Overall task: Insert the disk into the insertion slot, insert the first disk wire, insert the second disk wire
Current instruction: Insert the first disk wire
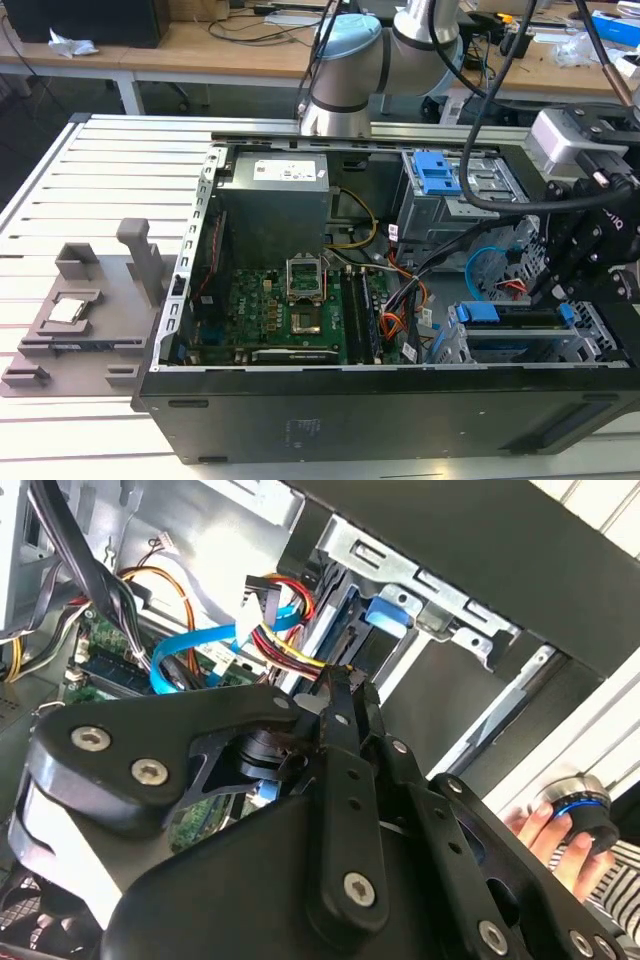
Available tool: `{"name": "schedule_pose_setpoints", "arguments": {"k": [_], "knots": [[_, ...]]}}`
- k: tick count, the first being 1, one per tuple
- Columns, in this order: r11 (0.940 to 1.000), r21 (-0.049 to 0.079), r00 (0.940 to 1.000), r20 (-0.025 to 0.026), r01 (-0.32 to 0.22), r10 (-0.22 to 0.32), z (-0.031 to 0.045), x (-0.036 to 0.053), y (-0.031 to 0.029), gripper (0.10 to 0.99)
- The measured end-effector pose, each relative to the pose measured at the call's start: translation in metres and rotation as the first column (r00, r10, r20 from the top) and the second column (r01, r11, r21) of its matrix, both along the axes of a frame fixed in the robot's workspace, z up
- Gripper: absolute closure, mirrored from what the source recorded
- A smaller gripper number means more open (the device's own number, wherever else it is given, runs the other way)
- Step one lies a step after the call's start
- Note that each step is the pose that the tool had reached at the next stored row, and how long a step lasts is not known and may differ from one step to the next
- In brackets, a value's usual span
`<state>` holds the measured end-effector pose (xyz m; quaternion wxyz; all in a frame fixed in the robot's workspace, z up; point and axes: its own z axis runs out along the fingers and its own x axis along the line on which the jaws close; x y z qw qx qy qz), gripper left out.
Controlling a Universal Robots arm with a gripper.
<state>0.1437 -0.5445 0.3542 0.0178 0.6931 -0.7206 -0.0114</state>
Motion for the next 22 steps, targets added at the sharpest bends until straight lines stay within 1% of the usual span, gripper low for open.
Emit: {"name": "schedule_pose_setpoints", "arguments": {"k": [2, 4, 8, 13, 15, 18, 20, 22], "knots": [[1.0, 0.0, 1.0, 0.0, 0.0, 0.0, -0.0006, 0.0019, 0.0, 0.925], [1.0, 0.0, 1.0, 0.0, 0.0, 0.0, -0.0029, 0.0026, 0.0, 0.925], [1.0, 0.0, 1.0, 0.0, 0.0, 0.0, -0.0048, 0.0034, 0.0, 0.925], [1.0, 0.0, 1.0, 0.0, 0.0, 0.0, -0.0069, 0.0037, 0.0002, 0.925], [1.0, 0.0, 1.0, 0.0, 0.0, 0.0, -0.0072, 0.0021, 0.0007, 0.925], [1.0, 0.0, 1.0, -0.0001, 0.0, 0.0, -0.0073, -0.0008, 0.0036, 0.925], [1.0, 0.001, 1.0, -0.0001, 0.0, 0.0, -0.0073, -0.0013, 0.0067, 0.925], [1.0, 0.001, 1.0, 0.0, 0.0, 0.0, -0.0073, -0.0015, 0.0068, 0.925]]}}
